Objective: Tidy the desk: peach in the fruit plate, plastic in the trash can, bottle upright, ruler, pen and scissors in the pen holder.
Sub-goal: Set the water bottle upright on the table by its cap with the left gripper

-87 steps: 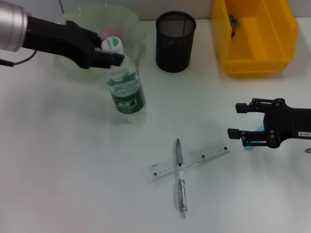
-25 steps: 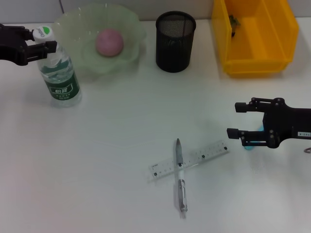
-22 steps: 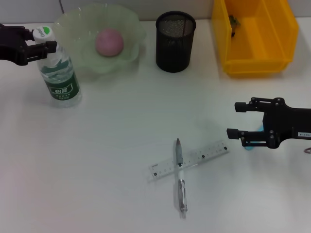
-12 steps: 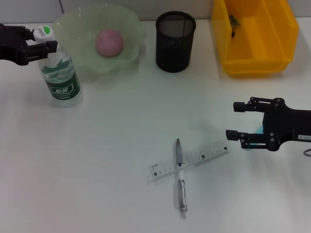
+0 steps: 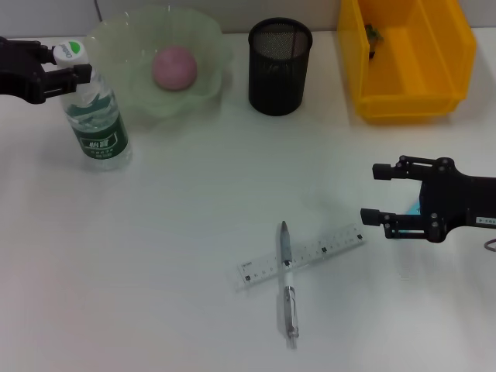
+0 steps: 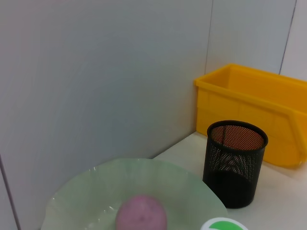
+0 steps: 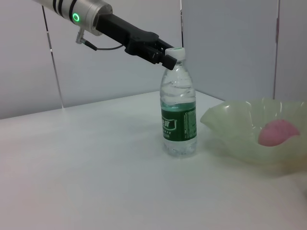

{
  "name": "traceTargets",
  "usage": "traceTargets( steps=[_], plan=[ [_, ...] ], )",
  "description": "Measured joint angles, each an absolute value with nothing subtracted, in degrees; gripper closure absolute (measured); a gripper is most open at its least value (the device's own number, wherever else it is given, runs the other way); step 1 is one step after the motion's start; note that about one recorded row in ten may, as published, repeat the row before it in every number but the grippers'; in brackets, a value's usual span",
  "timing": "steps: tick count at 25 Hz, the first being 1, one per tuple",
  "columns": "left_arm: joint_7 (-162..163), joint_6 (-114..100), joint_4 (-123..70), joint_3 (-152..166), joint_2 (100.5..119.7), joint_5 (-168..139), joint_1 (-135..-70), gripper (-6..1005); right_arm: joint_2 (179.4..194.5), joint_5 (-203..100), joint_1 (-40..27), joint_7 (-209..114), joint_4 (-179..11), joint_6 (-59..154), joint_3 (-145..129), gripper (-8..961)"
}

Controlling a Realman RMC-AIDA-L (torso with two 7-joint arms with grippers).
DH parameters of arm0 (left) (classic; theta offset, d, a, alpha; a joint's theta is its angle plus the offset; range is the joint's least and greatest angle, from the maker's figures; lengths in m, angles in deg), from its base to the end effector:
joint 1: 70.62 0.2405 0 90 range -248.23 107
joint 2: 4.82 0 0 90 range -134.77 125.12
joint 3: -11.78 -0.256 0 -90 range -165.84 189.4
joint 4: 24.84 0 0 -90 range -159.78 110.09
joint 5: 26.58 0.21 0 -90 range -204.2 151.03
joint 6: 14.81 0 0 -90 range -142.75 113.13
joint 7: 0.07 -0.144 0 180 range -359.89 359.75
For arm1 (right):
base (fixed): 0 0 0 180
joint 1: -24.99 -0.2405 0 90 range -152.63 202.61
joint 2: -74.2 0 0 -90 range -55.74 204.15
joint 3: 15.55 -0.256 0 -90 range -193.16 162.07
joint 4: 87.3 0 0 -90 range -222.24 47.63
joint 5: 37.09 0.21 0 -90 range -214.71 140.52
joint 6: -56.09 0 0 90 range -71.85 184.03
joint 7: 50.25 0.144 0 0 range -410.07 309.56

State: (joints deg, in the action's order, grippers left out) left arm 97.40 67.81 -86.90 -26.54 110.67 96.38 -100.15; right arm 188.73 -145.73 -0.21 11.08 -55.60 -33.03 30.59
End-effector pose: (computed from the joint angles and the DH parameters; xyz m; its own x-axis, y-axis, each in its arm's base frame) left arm -0.2629 0.3749 0.1048 0.8673 0.3445 0.3594 0.4893 -0.7228 -0.4880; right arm 0.2987 0.3027 0.0053 0.8784 -0.1680 -0.4475 -0.2966 -0.9257 -0.2347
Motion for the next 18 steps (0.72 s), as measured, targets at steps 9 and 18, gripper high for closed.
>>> traceTargets(
  steps=[9,18],
  plan=[
    [97.67,67.80,-86.90,-26.48,110.71,96.37,-100.15,417,188.73,-145.72,-0.23,11.14,-55.67,-33.03,30.52,195],
    [97.87,67.80,-86.89,-26.38,110.82,96.39,-100.15,408,188.73,-145.72,-0.23,11.41,-55.62,-33.03,30.50,195]
  ],
)
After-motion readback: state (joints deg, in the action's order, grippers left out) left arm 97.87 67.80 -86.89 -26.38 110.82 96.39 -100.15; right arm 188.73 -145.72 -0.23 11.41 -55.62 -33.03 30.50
